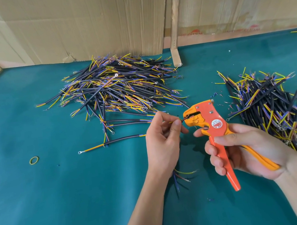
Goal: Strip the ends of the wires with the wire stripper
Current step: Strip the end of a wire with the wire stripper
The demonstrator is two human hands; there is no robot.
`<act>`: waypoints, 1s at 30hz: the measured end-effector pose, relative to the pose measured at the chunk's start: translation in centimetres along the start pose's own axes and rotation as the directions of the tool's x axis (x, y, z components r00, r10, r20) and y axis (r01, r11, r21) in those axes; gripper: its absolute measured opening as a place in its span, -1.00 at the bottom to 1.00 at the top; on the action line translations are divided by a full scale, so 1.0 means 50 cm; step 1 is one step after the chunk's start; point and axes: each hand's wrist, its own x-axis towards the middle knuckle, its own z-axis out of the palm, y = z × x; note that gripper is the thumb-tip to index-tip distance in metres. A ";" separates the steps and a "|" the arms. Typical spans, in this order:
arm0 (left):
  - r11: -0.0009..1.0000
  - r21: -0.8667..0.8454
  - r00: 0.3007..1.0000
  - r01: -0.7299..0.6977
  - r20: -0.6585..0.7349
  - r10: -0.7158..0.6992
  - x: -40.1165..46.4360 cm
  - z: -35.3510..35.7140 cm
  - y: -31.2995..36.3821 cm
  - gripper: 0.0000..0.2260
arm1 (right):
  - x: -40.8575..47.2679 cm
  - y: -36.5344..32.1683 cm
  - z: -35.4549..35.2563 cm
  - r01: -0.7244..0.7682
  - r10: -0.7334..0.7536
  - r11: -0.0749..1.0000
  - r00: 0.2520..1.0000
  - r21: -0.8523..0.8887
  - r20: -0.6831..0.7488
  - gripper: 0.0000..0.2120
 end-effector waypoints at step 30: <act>1.000 0.025 1.000 -0.005 0.016 0.005 -0.003 -0.003 0.002 -0.89 | 0.002 0.000 0.008 -0.012 0.012 1.000 1.000 -0.006 -0.014 -0.40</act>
